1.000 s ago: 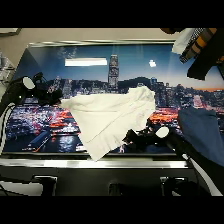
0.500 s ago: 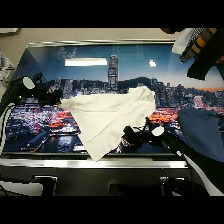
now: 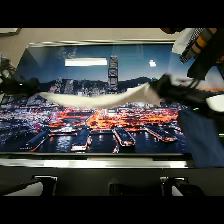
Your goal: Fold the clothes and pants, and hang the long-sleeved shirts on hangers.
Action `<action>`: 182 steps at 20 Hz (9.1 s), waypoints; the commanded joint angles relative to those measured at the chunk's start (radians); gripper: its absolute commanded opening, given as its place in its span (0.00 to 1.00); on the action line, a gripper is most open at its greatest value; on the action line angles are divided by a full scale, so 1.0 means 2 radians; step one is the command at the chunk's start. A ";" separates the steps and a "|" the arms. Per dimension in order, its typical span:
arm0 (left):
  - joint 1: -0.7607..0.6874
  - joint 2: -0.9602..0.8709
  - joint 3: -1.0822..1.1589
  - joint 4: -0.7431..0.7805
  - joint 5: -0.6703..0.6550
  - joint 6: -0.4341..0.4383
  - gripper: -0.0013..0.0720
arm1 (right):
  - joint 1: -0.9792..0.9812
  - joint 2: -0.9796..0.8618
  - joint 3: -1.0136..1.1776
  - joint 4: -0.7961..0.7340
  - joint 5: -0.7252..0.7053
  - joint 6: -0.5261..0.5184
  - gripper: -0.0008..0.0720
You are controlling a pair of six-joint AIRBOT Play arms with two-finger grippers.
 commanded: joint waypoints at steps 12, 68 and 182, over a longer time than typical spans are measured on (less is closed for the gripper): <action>0.109 0.356 0.000 0.001 -0.040 -0.095 0.04 | -0.154 0.081 0.373 -0.024 0.106 0.053 0.05; -0.558 -0.222 -0.130 -0.508 0.279 0.052 0.99 | 0.006 -0.394 0.344 -0.253 0.212 0.126 0.05; -0.019 -0.073 -0.120 -0.101 -0.040 0.031 0.04 | 0.016 -0.496 0.511 -0.425 0.140 0.244 0.05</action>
